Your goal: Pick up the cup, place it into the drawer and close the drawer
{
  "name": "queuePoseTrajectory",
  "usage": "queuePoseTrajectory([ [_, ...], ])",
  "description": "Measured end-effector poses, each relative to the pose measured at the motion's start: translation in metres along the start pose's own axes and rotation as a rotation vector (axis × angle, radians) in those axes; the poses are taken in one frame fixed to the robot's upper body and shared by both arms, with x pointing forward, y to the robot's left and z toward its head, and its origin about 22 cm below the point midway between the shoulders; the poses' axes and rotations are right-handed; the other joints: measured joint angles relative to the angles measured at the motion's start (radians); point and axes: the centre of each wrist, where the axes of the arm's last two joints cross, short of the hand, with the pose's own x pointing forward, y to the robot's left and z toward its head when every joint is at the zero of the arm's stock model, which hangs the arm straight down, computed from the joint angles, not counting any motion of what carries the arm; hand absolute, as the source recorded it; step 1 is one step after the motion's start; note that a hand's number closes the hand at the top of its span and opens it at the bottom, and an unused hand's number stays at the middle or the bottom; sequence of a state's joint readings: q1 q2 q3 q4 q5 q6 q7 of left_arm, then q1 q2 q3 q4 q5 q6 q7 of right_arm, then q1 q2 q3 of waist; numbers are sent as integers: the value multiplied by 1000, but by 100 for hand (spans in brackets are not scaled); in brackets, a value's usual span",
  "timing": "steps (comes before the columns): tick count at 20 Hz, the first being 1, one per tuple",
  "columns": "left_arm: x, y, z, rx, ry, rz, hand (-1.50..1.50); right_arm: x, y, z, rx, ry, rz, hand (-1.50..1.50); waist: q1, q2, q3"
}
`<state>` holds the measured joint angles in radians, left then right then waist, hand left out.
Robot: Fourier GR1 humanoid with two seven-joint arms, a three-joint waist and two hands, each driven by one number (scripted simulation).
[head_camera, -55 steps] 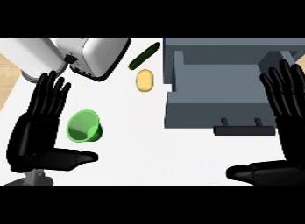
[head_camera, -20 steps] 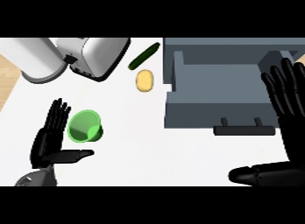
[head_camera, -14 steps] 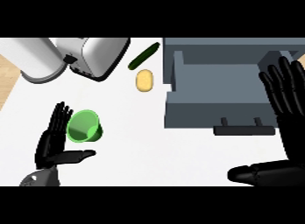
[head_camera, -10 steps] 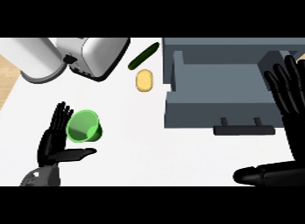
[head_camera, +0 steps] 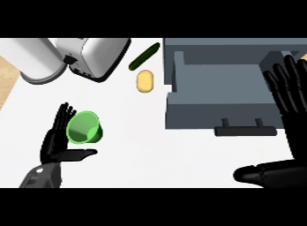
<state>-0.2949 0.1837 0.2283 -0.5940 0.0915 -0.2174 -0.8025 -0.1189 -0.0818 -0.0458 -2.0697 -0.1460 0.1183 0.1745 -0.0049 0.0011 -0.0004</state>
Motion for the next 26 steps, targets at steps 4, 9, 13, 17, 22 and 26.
queuePoseTrajectory([
  [4, -7, -6, -1, -5, 1, 28, -150, 1, -1, 2, 5, 1, -5, -150, -1, 0, 0],
  [9, -9, -10, -10, -2, 0, 60, -150, 4, 2, 0, 6, -1, -9, -150, -1, 0, 0],
  [13, -12, -13, -10, 0, 12, 87, -150, 7, 5, 1, 8, 6, -7, -150, -2, 1, 0],
  [17, -14, -18, -13, -24, 30, 136, -150, 7, 1, 8, 3, 4, -10, -150, -5, 1, -1],
  [22, -15, -18, -15, -47, 43, 193, 150, 8, 0, 0, 5, -2, -11, -150, -8, 4, -1],
  [26, -16, -22, -15, -74, 35, 221, 150, 5, 0, 0, 9, 7, -9, -150, -8, 4, -1],
])
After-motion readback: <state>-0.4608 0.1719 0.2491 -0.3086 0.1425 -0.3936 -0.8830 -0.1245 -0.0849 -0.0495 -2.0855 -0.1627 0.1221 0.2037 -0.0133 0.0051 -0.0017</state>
